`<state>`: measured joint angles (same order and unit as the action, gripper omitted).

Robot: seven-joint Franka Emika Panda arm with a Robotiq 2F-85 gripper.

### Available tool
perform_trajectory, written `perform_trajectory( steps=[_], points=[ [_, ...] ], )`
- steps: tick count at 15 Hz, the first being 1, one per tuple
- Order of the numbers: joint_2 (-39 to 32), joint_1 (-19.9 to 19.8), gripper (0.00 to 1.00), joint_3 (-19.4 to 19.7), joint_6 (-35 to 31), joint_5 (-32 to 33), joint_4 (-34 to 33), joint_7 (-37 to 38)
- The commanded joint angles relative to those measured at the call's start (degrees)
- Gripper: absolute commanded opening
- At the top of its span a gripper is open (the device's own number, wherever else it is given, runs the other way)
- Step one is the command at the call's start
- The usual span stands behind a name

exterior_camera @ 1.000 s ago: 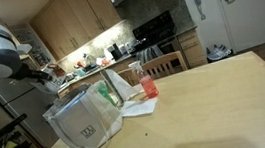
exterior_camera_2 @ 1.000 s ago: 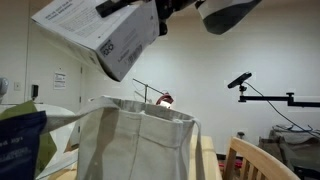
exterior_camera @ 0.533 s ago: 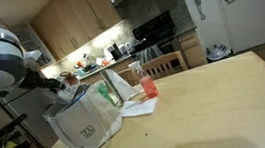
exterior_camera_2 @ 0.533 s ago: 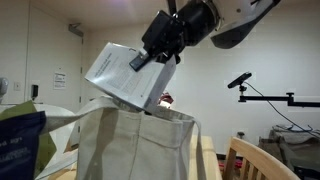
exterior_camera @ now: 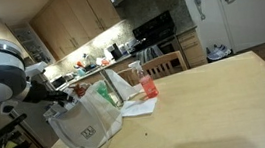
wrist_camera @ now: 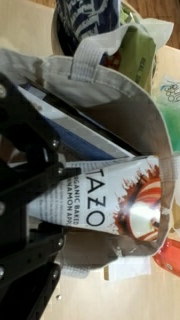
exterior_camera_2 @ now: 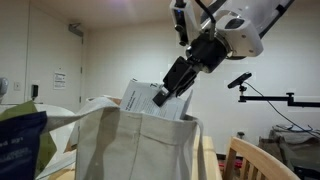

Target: Pick up the three objects from the table, put them in the carrier bag and move the bag to the center of the table

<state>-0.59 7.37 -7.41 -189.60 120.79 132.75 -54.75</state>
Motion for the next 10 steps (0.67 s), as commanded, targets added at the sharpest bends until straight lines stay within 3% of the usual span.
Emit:
perform_trajectory(
  steps=[1,3,7,10],
  points=[
    [-0.3,-0.7,0.65,0.6,1.3,1.8,2.1,1.7],
    [-1.1,-0.8,0.66,1.1,1.5,2.2,2.6,1.6],
    [-1.7,-0.9,0.96,1.4,1.9,3.2,3.1,1.2],
    [-0.7,-0.5,1.0,1.0,3.0,5.2,3.7,0.7]
  ],
)
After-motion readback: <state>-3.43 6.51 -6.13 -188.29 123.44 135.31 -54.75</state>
